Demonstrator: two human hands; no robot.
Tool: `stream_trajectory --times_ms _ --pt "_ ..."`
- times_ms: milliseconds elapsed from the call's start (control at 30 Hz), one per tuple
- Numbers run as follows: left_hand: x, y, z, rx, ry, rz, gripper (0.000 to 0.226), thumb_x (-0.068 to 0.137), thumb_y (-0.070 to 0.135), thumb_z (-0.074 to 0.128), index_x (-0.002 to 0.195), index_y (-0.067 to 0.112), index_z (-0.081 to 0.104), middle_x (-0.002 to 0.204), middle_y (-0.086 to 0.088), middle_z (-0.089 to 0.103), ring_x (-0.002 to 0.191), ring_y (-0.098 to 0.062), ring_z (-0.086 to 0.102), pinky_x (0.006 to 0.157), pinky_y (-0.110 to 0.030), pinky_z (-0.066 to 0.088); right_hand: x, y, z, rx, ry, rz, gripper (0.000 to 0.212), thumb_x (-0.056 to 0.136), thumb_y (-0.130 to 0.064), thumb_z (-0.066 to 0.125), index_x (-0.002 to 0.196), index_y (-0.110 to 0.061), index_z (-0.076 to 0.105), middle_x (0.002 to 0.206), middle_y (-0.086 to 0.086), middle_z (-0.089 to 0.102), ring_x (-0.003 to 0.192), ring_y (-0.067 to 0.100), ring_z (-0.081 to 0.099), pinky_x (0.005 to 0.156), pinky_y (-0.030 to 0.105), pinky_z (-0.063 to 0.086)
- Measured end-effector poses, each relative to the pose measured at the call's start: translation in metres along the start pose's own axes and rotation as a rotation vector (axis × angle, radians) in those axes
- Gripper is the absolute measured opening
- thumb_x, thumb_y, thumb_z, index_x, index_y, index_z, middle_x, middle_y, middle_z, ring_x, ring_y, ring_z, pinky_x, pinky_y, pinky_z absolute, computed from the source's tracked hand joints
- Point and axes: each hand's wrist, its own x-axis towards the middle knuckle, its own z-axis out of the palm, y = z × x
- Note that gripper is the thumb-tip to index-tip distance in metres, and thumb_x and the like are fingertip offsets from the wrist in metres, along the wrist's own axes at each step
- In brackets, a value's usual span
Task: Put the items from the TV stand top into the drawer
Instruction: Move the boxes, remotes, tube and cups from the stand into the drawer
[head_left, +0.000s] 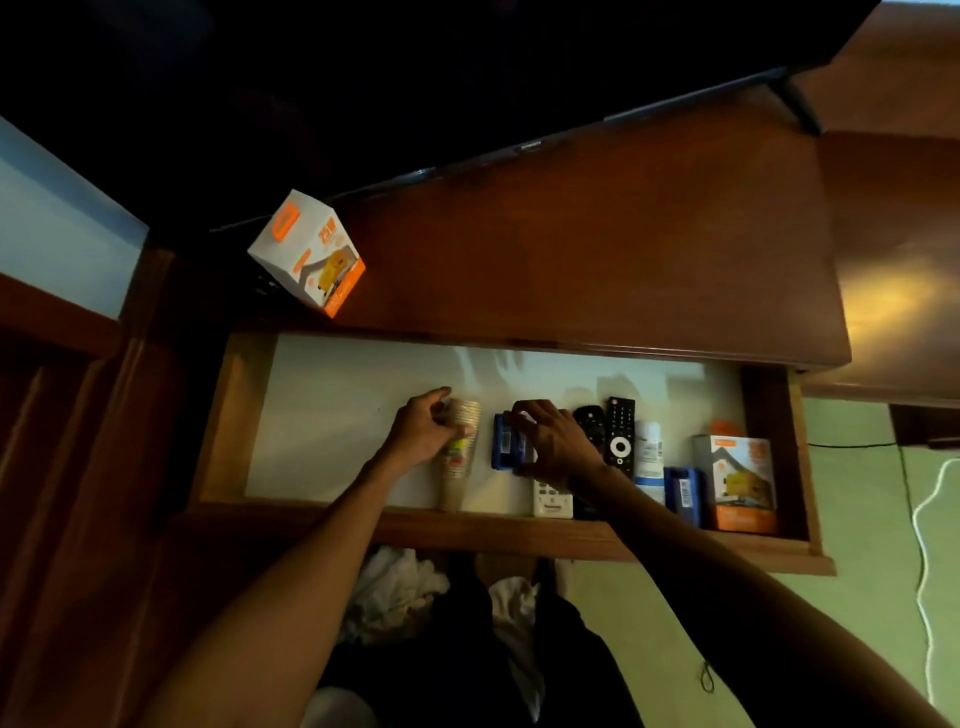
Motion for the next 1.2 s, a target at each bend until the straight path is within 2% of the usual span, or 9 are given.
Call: stream_trajectory --times_ms 233,367,600,800,1033,1200 --pt "0.0 -0.01 0.017 0.088 0.101 0.015 0.069 0.081 0.033 0.077 0.14 0.016 0.047 0.132 -0.005 0.06 0.112 -0.02 0.061 0.091 -0.029 0.051 0.002 -0.004 0.01 0.014 -0.03 0.053 0.089 0.07 -0.038 0.081 0.144 -0.016 0.037 0.149 0.005 0.038 0.136 0.027 0.033 0.106 0.041 0.032" --pt "-0.003 -0.005 0.025 0.078 0.104 0.013 0.067 0.082 0.033 0.075 0.14 0.015 0.047 0.133 -0.007 0.059 0.112 -0.022 0.061 0.086 -0.025 0.048 0.002 -0.006 0.009 -0.035 -0.045 0.037 0.087 0.07 -0.042 0.08 0.143 -0.017 0.038 0.147 0.004 0.04 0.135 0.026 0.033 0.108 0.041 0.03" --pt "-0.004 0.002 0.033 0.068 0.079 0.039 0.061 0.084 0.03 0.073 0.138 0.015 0.049 0.133 -0.008 0.06 0.112 -0.021 0.061 0.088 -0.028 0.051 -0.007 -0.001 0.004 -0.137 -0.084 0.016 0.085 0.071 -0.043 0.079 0.141 -0.018 0.039 0.147 0.003 0.041 0.136 0.026 0.032 0.111 0.041 0.027" --pt "-0.005 0.002 0.035 0.066 0.072 0.015 0.064 0.084 0.034 0.073 0.139 0.014 0.048 0.131 -0.009 0.061 0.112 -0.023 0.062 0.091 -0.033 0.053 -0.011 0.006 0.006 -0.175 -0.132 -0.069 0.072 0.074 -0.055 0.073 0.135 -0.025 0.049 0.139 -0.001 0.051 0.129 0.025 0.038 0.105 0.042 0.032" --pt "-0.01 0.004 0.041 0.008 0.068 -0.031 0.066 0.085 0.033 0.072 0.142 0.014 0.044 0.134 -0.009 0.059 0.113 -0.022 0.061 0.093 -0.038 0.054 -0.013 0.01 0.005 -0.157 -0.169 -0.111 0.054 0.088 -0.042 0.063 0.137 -0.027 0.049 0.141 -0.002 0.051 0.128 0.024 0.039 0.101 0.039 0.031" --pt "-0.016 0.013 0.038 -0.036 0.04 -0.07 0.068 0.087 0.032 0.07 0.145 0.017 0.039 0.134 -0.007 0.058 0.115 -0.023 0.059 0.082 -0.027 0.051 -0.012 0.011 -0.011 -0.028 -0.135 -0.064 0.05 0.09 -0.043 0.059 0.134 -0.021 0.051 0.138 0.003 0.054 0.128 0.024 0.041 0.101 0.04 0.035"
